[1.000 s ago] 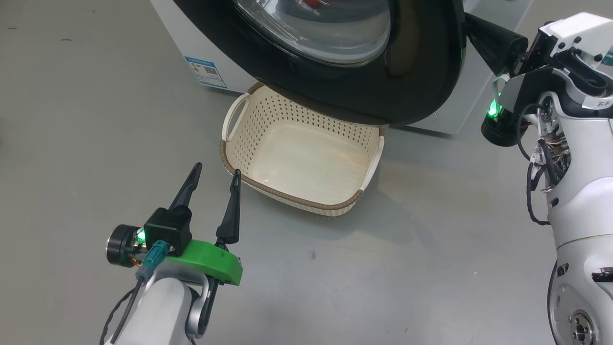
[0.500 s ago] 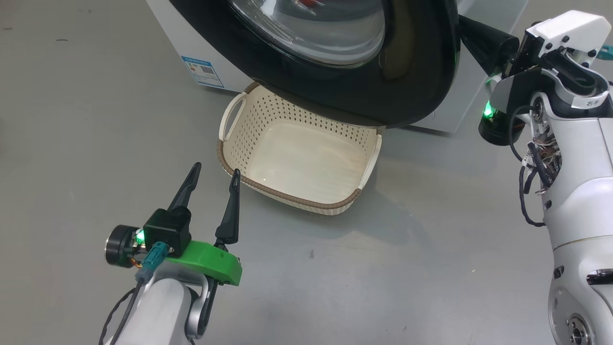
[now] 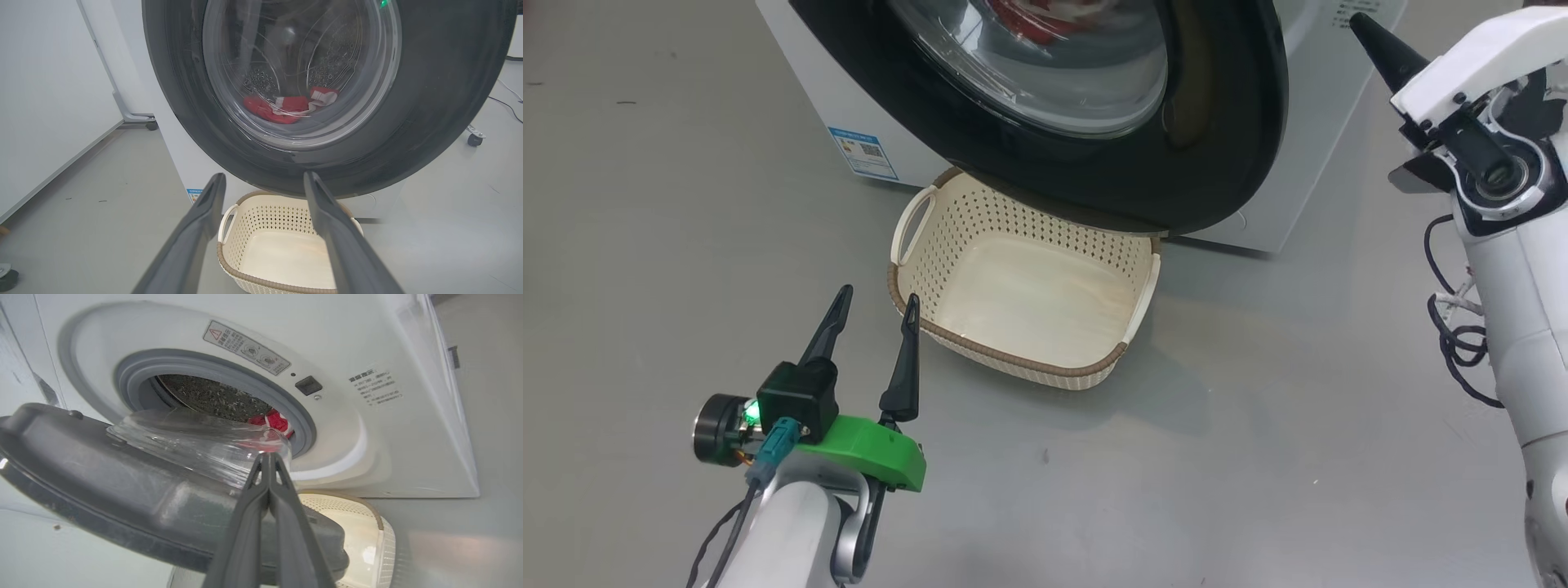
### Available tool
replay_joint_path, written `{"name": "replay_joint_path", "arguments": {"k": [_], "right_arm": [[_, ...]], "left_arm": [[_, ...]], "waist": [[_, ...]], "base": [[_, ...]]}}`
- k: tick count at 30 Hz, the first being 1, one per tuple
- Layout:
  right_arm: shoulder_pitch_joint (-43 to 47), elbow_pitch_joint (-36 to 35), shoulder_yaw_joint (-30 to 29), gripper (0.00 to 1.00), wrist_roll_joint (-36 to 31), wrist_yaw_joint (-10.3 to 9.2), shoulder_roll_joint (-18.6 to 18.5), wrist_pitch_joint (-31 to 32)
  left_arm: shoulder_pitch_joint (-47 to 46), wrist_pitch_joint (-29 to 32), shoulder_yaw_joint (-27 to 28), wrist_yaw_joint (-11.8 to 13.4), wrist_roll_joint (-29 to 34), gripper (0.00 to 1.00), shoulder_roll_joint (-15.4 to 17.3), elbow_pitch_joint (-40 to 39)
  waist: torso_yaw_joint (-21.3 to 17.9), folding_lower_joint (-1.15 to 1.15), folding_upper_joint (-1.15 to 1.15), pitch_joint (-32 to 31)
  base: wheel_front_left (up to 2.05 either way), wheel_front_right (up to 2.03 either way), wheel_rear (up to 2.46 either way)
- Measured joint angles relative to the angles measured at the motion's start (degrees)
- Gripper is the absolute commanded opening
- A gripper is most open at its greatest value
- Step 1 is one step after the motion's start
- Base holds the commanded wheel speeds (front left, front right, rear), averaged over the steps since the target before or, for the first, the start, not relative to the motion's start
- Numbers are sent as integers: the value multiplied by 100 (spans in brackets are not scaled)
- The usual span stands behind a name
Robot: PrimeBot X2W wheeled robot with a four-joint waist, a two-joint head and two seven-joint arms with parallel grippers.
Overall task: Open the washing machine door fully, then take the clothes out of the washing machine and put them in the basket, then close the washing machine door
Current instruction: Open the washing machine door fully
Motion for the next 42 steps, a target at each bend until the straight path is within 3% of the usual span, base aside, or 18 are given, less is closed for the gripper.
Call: {"name": "replay_joint_path", "arguments": {"k": [10, 19, 31, 39, 40, 41, 42], "right_arm": [[552, -542, 1156, 0, -1889, 57, -613, -1061], [1311, -864, 1354, 0, -2699, 36, -811, -2135], [2720, -1333, 1162, 0, -2907, -595, -650, -3328], [3483, -1683, 1102, 0, -2985, -953, -522, -3565], [3552, -1728, 1059, 25, -3003, -1012, -519, -3572], [3623, -1766, 1025, 100, -3009, -1021, -519, -3573], [3704, -1818, 1004, 100, -3017, -1048, -519, -3578]], "left_arm": [[148, 0, 93, 18, 105, 100, 5, 43], [369, 0, 207, 54, 178, 100, 14, 54], [638, 0, 391, 88, 200, 100, 66, 53], [771, 0, 434, 107, 224, 100, 86, 13], [772, 0, 426, 107, 250, 100, 86, 13], [772, 1, 422, 107, 252, 100, 85, 12], [772, 0, 423, 105, 252, 100, 86, 11]], "waist": [[-129, 0, 0, -402], [-319, 0, 0, -695], [-581, 0, 0, -1022], [-774, 0, 0, -1137], [-790, 0, 0, -1140], [-799, 0, 0, -1142], [-805, 0, 0, -1142]], "base": [[0, 0, 0], [0, 0, 0], [0, 0, 0], [0, 0, 0], [0, 0, 0], [0, 0, 0], [0, 0, 0]]}}
